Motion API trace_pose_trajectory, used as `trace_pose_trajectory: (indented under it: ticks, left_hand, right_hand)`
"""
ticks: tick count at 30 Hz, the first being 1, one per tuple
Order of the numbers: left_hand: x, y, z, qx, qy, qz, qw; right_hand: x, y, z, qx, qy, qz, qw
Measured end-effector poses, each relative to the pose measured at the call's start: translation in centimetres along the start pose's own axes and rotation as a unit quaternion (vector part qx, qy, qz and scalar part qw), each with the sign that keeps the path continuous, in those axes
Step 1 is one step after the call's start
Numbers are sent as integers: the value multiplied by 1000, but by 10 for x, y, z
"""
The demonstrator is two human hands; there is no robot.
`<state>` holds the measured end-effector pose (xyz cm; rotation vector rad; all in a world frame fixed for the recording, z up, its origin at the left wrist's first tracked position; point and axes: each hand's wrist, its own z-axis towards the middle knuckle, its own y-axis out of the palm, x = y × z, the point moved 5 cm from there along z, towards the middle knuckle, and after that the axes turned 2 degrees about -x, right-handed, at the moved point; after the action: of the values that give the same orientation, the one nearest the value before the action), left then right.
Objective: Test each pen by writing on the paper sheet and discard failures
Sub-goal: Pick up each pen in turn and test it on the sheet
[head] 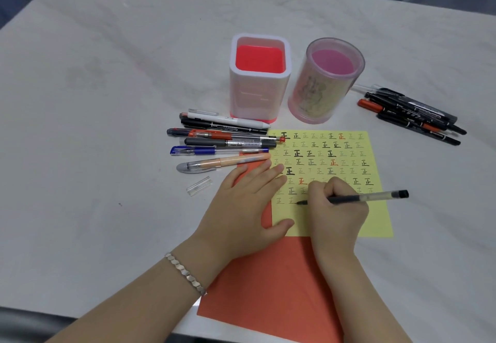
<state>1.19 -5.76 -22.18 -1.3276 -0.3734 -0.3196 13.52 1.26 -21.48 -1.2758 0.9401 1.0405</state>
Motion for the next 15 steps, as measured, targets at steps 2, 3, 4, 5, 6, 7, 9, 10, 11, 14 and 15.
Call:
trace_pose_trajectory:
  ticks: [2,3,4,5,6,7,9,10,11,14,15]
  left_hand:
    - [0,1,0,-6,-2,1,1000]
    - [0,1,0,-8,-3,1,1000]
    - [-1,1,0,-9,-3,1,1000]
    - [-1,2,0,-10,-3,1,1000]
    - [-1,2,0,-11,-1,1,1000]
    - [-1,2,-1,-14,-1,-1,1000]
    - [-1,1,-1,-16,-2,-8,1000]
    - [-1,1,-1,-14,-5,-14,1000]
    - [-1,-1,-1,-9,-5,-23,1000]
    - [0,-9,-3,26,4,-36,999]
    - [0,-13,-4,41,5,-28,999]
  right_hand:
    - [1,-1,0,3,11,11,1000]
    - [0,-2,1,6,19,22,1000]
    - [0,-3,2,8,28,32,999]
    - [-1,-3,3,7,34,36,999]
    - [-2,-3,3,3,38,35,999]
    - [-3,-4,4,-3,41,35,999]
    - [-6,-6,5,-20,45,39,998]
    - [-7,-7,6,-33,48,39,998]
    - [-8,-9,6,-46,51,40,997]
    - [-9,-14,4,-75,47,37,995]
    - [-10,-16,3,-82,43,31,995]
